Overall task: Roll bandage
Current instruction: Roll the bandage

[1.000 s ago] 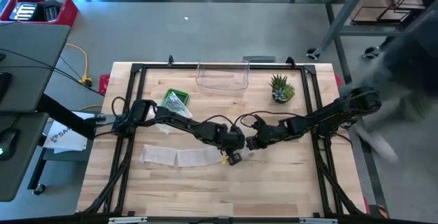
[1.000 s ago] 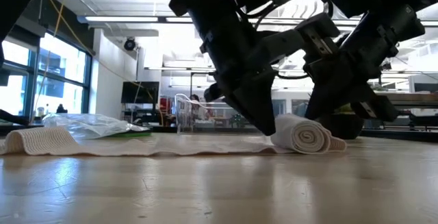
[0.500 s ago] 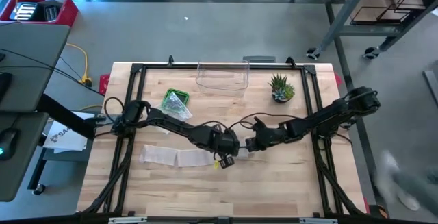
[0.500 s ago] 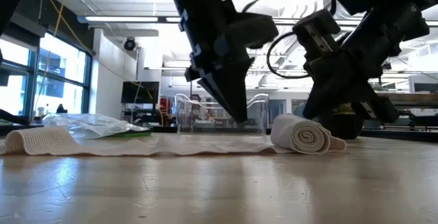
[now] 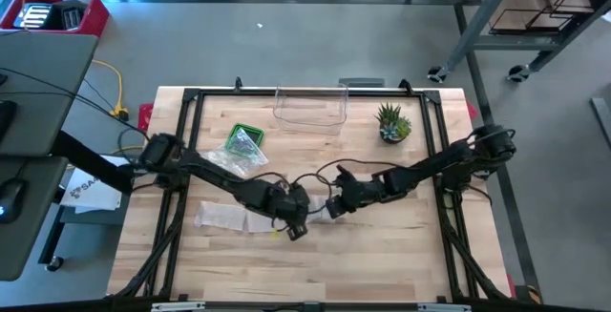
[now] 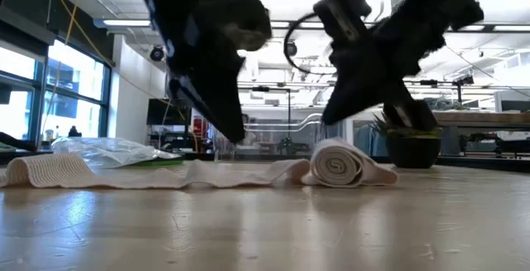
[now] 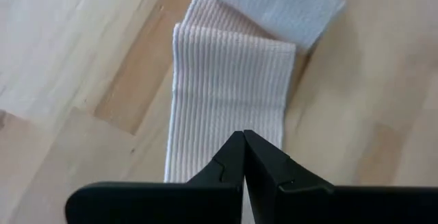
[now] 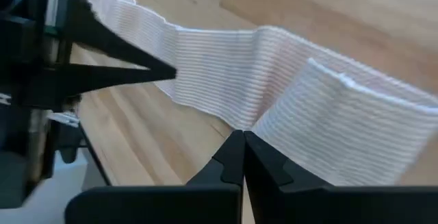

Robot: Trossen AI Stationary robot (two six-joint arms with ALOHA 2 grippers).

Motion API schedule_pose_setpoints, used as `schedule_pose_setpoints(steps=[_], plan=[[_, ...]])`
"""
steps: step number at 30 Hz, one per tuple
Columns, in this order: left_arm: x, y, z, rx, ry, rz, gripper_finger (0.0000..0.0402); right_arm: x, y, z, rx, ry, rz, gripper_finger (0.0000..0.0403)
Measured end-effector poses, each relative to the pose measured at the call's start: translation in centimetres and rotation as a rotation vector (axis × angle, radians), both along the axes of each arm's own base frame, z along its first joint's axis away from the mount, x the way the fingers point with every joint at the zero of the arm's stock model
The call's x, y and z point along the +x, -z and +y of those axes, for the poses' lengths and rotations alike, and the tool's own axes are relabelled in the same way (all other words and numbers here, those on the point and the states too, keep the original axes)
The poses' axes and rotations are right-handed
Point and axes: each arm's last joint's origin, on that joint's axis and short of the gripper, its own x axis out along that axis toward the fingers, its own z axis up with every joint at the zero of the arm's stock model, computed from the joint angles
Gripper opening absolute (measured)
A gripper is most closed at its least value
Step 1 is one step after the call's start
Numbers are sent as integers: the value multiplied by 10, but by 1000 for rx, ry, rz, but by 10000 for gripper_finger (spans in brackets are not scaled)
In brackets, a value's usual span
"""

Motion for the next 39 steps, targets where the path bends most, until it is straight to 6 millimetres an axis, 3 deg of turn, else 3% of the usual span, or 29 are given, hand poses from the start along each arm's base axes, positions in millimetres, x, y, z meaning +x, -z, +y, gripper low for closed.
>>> schedule_pose_setpoints(steps=[4,10,12,18,21,25,30,39], plan=[[1,3,6,14,19,-19,0,-17,-12,-7,-44,-8,92,0],[30,14,20,-18,81,-134,0,-48,-14,-7,7,-76,140,0],[37,14,27,-1,90,-100,0,-52,-16,1,30,-115,114,0],[54,-12,50,178,274,-35,0,-54,-9,35,68,-158,54,0],[54,-13,64,141,304,14,0,-49,-4,45,74,-177,10,0],[44,-13,71,39,310,73,0,-48,-6,45,16,-234,-28,0],[16,-10,54,-49,267,72,0,-42,-13,27,-136,-357,-93,20],[-44,-16,7,-262,14,-43,0,-30,-7,1,-426,-650,-154,169]])
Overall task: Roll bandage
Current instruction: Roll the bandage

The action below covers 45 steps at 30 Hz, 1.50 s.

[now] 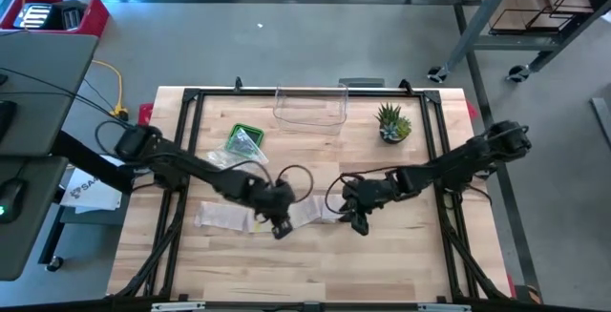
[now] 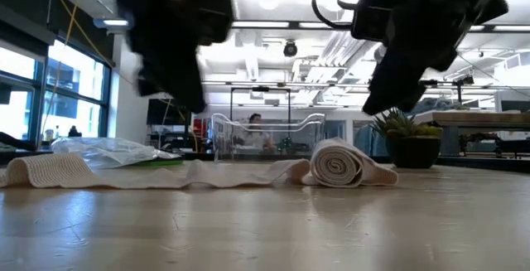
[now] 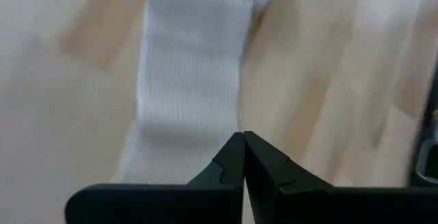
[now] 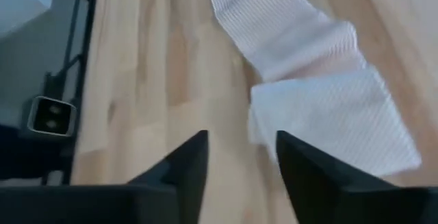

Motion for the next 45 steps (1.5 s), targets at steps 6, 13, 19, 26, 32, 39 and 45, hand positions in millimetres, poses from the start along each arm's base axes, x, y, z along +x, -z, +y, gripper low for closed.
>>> schedule_pose_setpoints(steps=[6,13,19,26,32,39,45], plan=[[-14,-1,-12,10,17,12,0,12,-2,-24,3,34,-34,235],[-4,0,18,224,135,-22,0,24,-19,-48,-76,46,51,250],[11,-5,53,293,260,-119,0,23,-31,-58,-204,40,156,251],[17,-7,82,341,260,-151,0,31,-50,-60,-214,43,137,250],[21,-10,95,318,165,-186,1,29,-58,-45,-241,-85,156,250],[32,-7,89,331,154,-258,35,23,-45,-24,-184,-49,202,250],[37,11,76,265,143,-205,114,25,-35,-20,-190,16,213,250]])
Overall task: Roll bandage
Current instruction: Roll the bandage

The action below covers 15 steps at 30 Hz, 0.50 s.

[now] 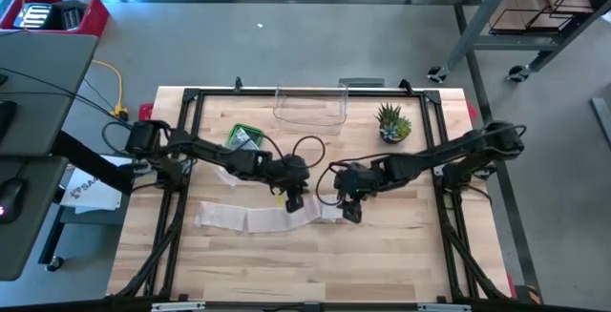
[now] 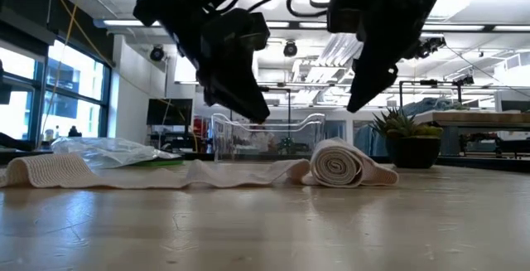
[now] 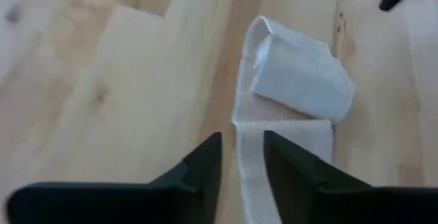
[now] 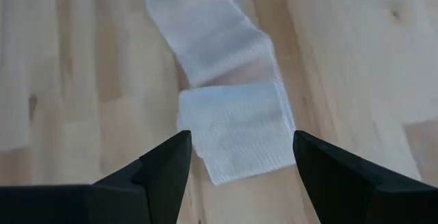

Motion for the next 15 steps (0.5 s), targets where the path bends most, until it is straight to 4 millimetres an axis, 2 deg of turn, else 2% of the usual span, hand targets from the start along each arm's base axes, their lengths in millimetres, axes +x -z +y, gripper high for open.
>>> schedule_pose_setpoints(steps=[4,8,15], plan=[[0,2,-5,-46,-39,4,165,2,0,2,27,-60,-17,250],[0,-1,-6,-51,-41,-10,200,4,-1,1,11,-32,-39,250],[0,-3,-8,-101,-97,-17,211,7,-4,1,73,98,-66,250]])
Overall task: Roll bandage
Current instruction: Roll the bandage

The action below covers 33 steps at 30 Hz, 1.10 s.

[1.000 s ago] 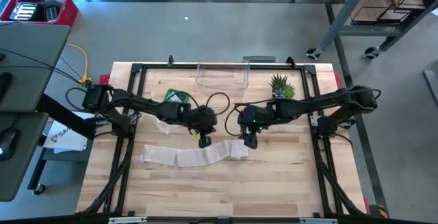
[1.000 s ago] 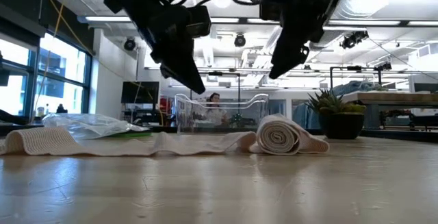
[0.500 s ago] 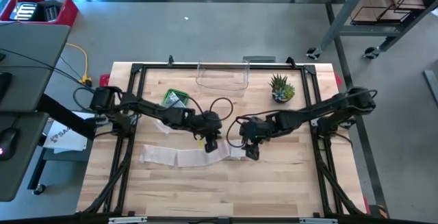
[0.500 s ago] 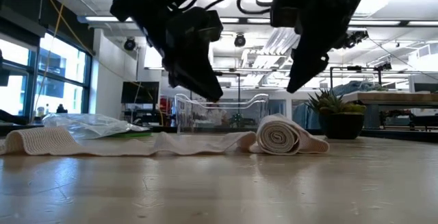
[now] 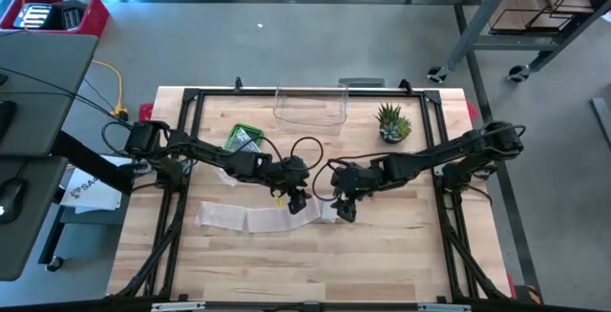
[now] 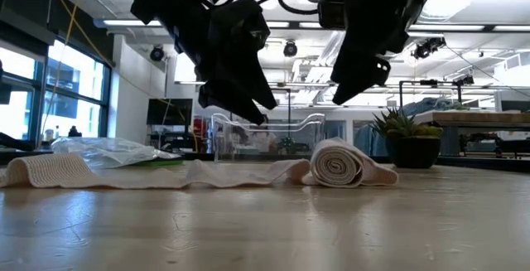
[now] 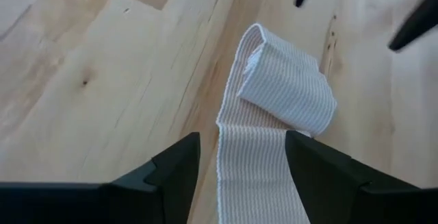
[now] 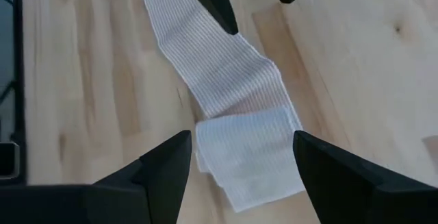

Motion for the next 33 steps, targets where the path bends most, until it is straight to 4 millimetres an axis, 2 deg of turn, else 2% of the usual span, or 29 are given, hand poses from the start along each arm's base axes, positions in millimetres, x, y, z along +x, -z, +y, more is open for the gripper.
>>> schedule_pose_setpoints(steps=[6,12,16,20,26,29,33], plan=[[0,0,0,-52,-58,3,211,4,-4,-1,-56,-32,-65,250],[0,0,0,-99,-107,3,211,1,3,-3,-100,-143,-3,250],[0,0,0,-125,-134,4,211,0,3,-5,-29,-187,11,256],[0,0,0,-125,-134,5,211,0,11,-9,42,-202,76,291],[0,0,0,-110,-118,5,211,0,15,-17,50,-228,103,386],[0,0,0,-104,-113,6,211,0,8,-25,7,-248,53,388],[-1,1,-3,-74,-79,17,211,0,5,-29,11,-124,55,378]])
